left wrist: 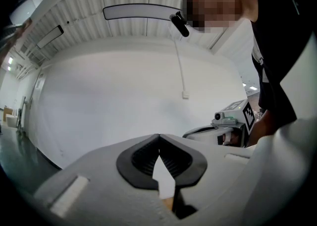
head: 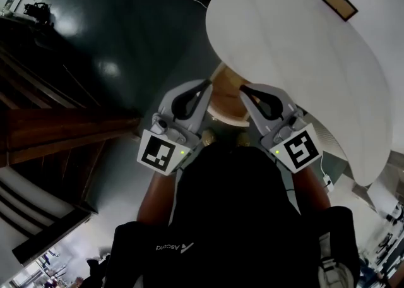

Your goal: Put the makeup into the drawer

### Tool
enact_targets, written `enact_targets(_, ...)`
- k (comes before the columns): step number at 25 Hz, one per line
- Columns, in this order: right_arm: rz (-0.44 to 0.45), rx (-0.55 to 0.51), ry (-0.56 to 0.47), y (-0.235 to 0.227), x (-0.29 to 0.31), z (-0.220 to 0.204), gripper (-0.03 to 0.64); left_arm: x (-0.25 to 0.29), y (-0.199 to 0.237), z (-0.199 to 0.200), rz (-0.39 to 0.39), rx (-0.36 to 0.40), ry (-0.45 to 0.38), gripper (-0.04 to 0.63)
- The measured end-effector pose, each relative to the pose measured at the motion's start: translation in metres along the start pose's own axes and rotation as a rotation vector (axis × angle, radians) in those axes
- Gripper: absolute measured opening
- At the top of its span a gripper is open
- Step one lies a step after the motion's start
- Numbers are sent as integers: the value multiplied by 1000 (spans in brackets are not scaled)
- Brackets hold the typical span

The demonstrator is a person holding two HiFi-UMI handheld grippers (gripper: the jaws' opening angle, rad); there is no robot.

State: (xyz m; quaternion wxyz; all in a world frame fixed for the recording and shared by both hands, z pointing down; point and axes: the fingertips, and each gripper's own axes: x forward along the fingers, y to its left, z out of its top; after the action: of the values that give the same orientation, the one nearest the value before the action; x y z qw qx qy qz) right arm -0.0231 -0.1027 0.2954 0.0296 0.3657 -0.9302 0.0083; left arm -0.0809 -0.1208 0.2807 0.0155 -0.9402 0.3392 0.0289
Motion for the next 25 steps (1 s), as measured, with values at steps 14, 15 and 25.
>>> enact_targets(14, -54, -11, -121, -7, -48, 29, 3, 11, -43, 22, -63, 28, -39, 11)
enact_targets(15, -53, -13, -122, -6, -50, 28, 3, 11, -44, 22, -65, 28, -38, 11)
enact_targets(25, -51, -19, -112, -6, -53, 21, 3, 11, -47, 21, -63, 29, -31, 11)
